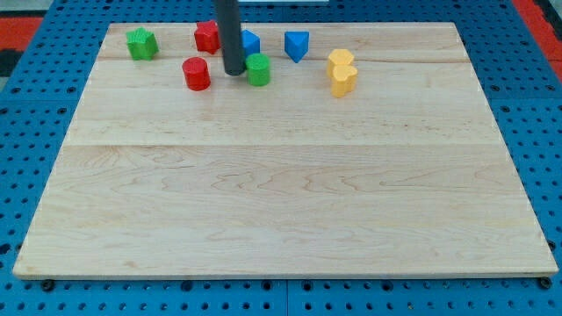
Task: Push the yellow heart slightly left
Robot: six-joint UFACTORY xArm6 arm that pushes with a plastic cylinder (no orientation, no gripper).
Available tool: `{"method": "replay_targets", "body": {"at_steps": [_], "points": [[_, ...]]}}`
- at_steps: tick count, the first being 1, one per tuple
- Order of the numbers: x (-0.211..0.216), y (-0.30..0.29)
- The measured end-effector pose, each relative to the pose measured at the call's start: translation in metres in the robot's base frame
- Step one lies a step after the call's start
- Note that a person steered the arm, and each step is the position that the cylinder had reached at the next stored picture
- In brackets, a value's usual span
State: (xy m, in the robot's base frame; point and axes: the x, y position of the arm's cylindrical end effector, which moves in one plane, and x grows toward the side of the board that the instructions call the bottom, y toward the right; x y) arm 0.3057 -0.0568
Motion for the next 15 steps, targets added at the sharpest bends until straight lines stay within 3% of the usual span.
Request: {"method": "replay_targets", "body": {"at_steps": [2,3,4,6,7,9,15], "points": [[0.022,0.035],[0.060,0.044],[0.086,0.100],[0.048,0.200],[0.028,0.187],[0.027,0.156],[0.026,0.136]]}}
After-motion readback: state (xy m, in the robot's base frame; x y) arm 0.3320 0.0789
